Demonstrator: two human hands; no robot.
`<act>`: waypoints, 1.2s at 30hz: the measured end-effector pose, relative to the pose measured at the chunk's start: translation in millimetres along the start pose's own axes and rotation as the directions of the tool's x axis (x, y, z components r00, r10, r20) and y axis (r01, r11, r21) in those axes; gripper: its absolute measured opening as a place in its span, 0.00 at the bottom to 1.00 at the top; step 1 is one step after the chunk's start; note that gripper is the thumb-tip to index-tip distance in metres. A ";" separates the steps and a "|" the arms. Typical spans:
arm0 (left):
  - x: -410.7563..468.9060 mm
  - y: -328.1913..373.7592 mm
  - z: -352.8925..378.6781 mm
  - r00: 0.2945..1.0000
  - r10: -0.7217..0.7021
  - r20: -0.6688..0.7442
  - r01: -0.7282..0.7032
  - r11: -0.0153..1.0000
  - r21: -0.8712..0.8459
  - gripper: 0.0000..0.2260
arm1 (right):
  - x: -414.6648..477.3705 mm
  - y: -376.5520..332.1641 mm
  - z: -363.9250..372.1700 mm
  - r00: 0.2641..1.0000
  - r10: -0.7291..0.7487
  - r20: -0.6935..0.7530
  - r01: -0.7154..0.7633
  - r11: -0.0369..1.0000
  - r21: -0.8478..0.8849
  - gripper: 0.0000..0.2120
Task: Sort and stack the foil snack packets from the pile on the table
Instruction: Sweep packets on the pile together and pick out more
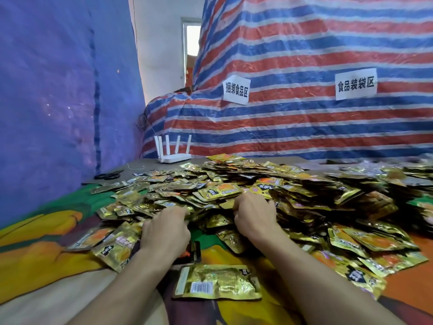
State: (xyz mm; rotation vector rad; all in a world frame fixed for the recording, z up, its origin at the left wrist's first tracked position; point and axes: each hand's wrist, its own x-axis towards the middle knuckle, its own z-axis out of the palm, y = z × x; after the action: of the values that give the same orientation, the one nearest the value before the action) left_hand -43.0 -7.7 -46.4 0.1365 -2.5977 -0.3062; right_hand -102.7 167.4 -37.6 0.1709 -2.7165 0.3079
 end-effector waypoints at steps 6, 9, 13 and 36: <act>-2.1 5.6 -5.9 0.964 0.087 -0.252 -0.138 0.971 -0.194 0.09 | -4.2 6.3 -12.0 0.989 0.028 -0.142 -0.008 0.991 0.137 0.05; -3.2 9.3 -7.6 0.928 0.101 -0.358 -0.206 0.941 -0.268 0.12 | -5.1 8.3 -21.1 0.978 0.028 -0.205 0.013 0.980 0.198 0.06; 0.8 5.6 -3.1 0.959 -0.026 -0.281 -0.109 0.884 -0.455 0.11 | -9.3 10.3 -32.7 0.955 0.035 -0.293 0.062 0.947 0.314 0.07; 4.1 14.6 -13.4 0.837 -0.319 -0.445 -0.227 0.537 -0.812 0.12 | -10.5 10.7 -52.5 0.944 -0.099 -0.314 0.314 0.560 0.767 0.04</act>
State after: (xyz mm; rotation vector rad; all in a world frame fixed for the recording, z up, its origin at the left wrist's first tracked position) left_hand -40.2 3.3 -29.7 -0.0566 -1.6046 -1.3176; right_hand -75.2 191.0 3.3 0.6602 -2.0684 1.4010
